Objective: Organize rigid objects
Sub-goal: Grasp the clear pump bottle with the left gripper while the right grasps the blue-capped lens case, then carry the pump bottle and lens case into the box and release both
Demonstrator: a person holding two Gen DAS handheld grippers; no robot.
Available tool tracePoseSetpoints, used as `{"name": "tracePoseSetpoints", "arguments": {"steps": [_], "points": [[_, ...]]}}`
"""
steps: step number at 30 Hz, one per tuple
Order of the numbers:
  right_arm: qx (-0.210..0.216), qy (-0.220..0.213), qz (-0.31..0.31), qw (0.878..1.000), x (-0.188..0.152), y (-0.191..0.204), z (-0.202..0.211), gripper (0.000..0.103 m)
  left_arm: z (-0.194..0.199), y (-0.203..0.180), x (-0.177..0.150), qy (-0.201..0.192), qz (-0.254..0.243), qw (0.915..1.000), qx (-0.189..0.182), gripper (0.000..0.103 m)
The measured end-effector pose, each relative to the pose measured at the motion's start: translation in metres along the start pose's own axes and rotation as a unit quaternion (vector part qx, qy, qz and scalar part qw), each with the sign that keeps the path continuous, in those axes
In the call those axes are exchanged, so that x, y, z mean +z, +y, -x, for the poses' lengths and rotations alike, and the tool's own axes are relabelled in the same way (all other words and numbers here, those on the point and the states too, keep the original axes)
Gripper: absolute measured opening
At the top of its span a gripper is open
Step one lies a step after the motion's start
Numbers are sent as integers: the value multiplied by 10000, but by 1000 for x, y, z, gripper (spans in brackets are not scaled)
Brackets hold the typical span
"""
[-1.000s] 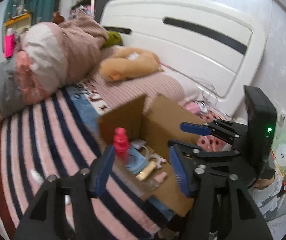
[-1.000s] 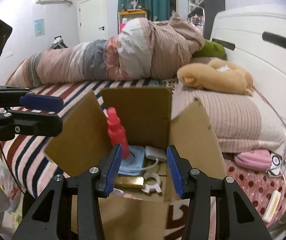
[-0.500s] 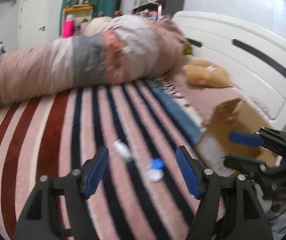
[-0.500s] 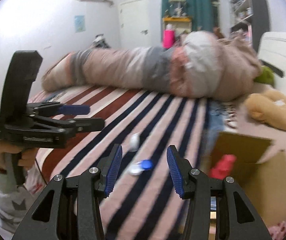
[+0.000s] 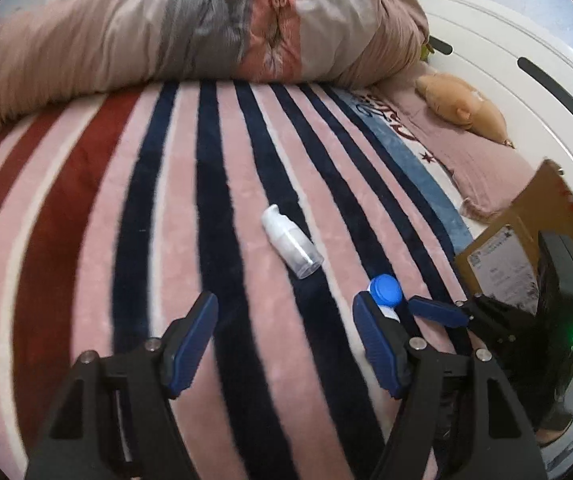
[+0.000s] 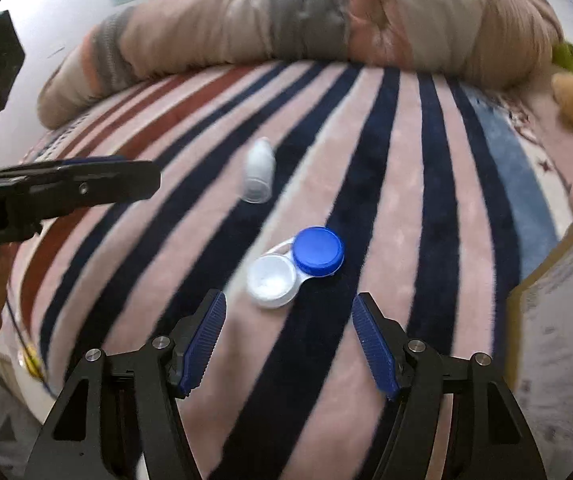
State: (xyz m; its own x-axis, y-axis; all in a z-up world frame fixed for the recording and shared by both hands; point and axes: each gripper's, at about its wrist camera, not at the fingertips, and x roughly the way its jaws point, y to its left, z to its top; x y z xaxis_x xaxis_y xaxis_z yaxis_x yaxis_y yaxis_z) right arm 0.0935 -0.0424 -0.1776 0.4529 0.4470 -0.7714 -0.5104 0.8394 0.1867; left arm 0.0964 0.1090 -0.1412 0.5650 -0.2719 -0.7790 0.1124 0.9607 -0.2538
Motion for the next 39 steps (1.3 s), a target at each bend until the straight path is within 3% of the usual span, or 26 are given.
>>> {"name": "tracePoseSetpoints", "arguments": {"steps": [2,4,5,6,12,15,17,19,27,32,34,36,39], "points": [[-55,-89,-25,9999,4,2,-8,62,-14,-2,4,51,57,9999,-70,67],[-192,-157,-12,9997,10,1,-10,51,-23,-4,10,90,108,9998,-101,67],[-254,-158,-18,9995,11,0,-10,42,-29,-5,12,111,124,9998,-115,67],[-286,-140,-12,9995,13,-4,-10,27,-31,-7,13,126,131,9998,-124,67],[-403,-13,166,9990,10,-16,2,26,-56,-11,23,207,150,9996,-140,61],[-461,65,246,9986,7,-17,6,26,-68,-15,28,182,159,9997,-92,45],[-489,76,251,9985,4,-19,9,27,-72,-15,29,171,158,9997,32,27],[-443,91,171,9988,3,-22,11,29,-71,-12,27,145,159,9998,17,23],[-303,19,-62,9995,9,-19,6,48,-33,0,-3,342,-69,9994,80,21],[-443,-117,-12,9989,11,-10,-1,48,-20,5,-25,367,2,9991,219,21],[-553,-145,42,9984,11,-7,-1,45,-21,4,-28,292,49,9992,271,22],[-729,-139,2,9972,11,-9,0,26,-25,3,-29,241,101,9992,315,23],[-754,-141,54,9970,10,-10,2,26,-31,0,-27,88,121,9990,419,23]]}}
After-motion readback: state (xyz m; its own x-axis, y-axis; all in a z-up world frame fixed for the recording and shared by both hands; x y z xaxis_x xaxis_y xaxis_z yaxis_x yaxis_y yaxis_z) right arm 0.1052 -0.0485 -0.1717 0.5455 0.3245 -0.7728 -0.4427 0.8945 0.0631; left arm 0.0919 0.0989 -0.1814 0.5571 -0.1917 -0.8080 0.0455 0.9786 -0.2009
